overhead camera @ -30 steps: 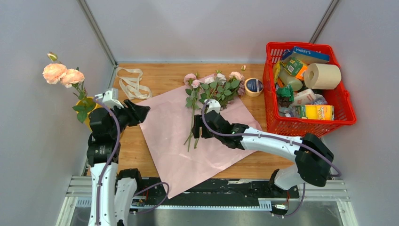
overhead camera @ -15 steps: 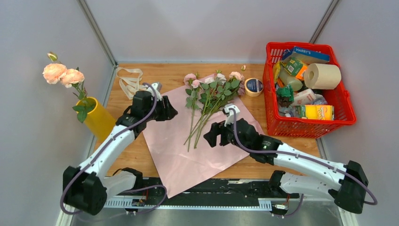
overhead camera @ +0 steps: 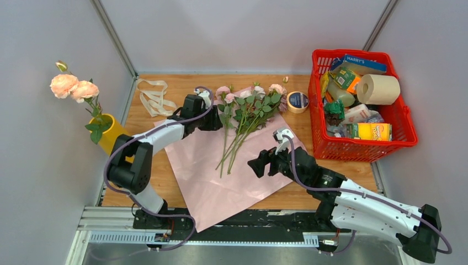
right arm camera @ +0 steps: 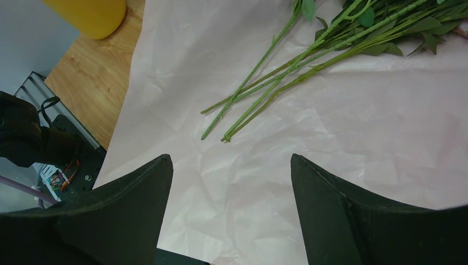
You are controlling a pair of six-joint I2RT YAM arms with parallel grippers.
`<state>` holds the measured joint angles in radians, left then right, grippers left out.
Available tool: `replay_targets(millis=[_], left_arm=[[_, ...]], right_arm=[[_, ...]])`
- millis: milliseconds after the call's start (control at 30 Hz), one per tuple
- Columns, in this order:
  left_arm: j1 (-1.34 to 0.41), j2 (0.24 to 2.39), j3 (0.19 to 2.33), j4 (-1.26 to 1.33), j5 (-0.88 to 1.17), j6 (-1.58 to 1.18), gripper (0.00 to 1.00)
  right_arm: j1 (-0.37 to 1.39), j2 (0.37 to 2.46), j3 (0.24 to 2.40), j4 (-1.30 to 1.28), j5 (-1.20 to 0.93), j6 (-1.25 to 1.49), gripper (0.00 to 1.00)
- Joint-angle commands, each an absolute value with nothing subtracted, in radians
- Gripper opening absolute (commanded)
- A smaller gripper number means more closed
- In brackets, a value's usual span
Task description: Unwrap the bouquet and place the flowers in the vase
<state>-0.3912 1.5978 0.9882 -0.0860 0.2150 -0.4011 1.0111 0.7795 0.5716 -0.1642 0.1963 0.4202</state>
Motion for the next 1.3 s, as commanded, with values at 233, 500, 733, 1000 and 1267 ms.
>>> replay_targets(millis=[233,500,733,1000,1267], left_arm=[[-0.480,1.836,1.121,0.038,0.218,-0.373,0.49],[-0.495,1.873,1.100,0.043,0.147,-0.377,0.35],[-0.505,1.867,1.114,0.008,0.136,-0.362,0.05],[-0.506,1.686,1.086,0.005,0.080,-0.359,0.00],[-0.505,1.448,1.002,0.051,0.006,-0.354,0.00]], right_arm=[[1.014,0.739,0.526,-0.143,0.204,0.403,0.81],[1.014,0.710,0.515,-0.149,0.216,0.403,0.81],[1.015,0.701,0.517,-0.156,0.224,0.408,0.81],[1.014,0.699,0.512,-0.155,0.232,0.410,0.81],[1.014,0.707,0.518,-0.150,0.244,0.410,0.84]])
